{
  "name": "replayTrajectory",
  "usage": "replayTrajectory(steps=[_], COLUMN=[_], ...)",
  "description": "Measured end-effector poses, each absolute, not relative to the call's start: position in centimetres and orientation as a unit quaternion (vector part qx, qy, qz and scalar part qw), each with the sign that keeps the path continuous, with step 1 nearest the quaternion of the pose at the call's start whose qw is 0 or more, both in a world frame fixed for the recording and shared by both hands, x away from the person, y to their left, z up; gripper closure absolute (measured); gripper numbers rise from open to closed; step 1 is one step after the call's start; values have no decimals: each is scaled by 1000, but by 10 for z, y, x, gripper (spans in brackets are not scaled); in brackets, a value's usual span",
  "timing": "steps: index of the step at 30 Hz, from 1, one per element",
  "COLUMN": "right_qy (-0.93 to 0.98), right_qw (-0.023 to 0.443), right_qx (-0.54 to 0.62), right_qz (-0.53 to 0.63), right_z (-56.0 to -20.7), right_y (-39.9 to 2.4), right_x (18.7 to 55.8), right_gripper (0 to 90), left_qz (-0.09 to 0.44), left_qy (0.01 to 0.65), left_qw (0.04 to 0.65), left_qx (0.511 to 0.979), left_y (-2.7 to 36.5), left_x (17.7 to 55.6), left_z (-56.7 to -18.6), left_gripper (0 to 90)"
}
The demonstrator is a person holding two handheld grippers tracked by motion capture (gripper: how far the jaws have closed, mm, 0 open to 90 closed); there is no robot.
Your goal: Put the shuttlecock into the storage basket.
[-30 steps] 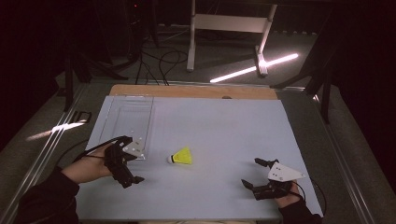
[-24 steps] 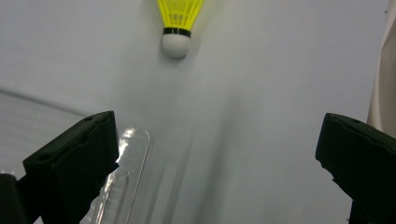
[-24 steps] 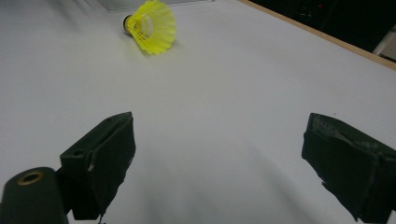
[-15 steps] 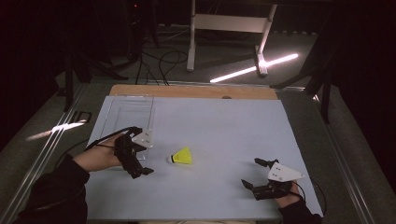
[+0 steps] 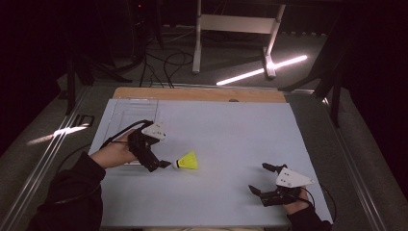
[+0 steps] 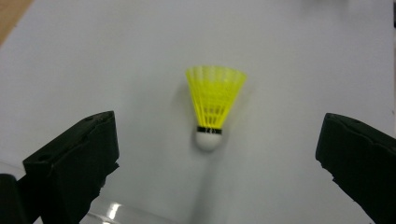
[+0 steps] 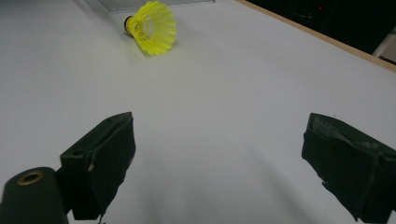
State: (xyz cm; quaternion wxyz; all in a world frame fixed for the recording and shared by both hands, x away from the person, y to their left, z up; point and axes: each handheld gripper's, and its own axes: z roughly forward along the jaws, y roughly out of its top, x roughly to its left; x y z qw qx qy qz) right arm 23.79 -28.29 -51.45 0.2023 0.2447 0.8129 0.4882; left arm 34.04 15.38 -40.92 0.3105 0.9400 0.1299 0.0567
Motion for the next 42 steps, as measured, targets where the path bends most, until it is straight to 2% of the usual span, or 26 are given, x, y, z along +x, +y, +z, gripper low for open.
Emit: replayTrajectory(steps=[6, 9, 11, 18, 28, 42], right_qy=[812, 812, 812, 813, 813, 814], right_qw=[202, 198, 199, 197, 194, 190], right_qx=[245, 245, 243, 245, 246, 246], right_qz=[489, 491, 492, 491, 490, 490], right_z=[-515, -515, -515, -514, -514, -514], right_y=[-283, -283, -283, -283, -282, -282], right_x=[238, 238, 238, 237, 237, 238], right_gripper=[96, 96, 96, 96, 97, 98], left_qz=[75, 59, 66, 47, 19, 4], left_qy=[143, 155, 154, 158, 162, 143], left_qw=[321, 327, 325, 329, 271, 208], left_qx=[933, 930, 931, 930, 949, 968], left_y=[147, 144, 141, 129, 115, 113], left_x=[348, 352, 353, 355, 355, 360], left_z=[-402, -400, -401, -420, -457, -473], left_gripper=[2, 2, 3, 2, 16, 191])
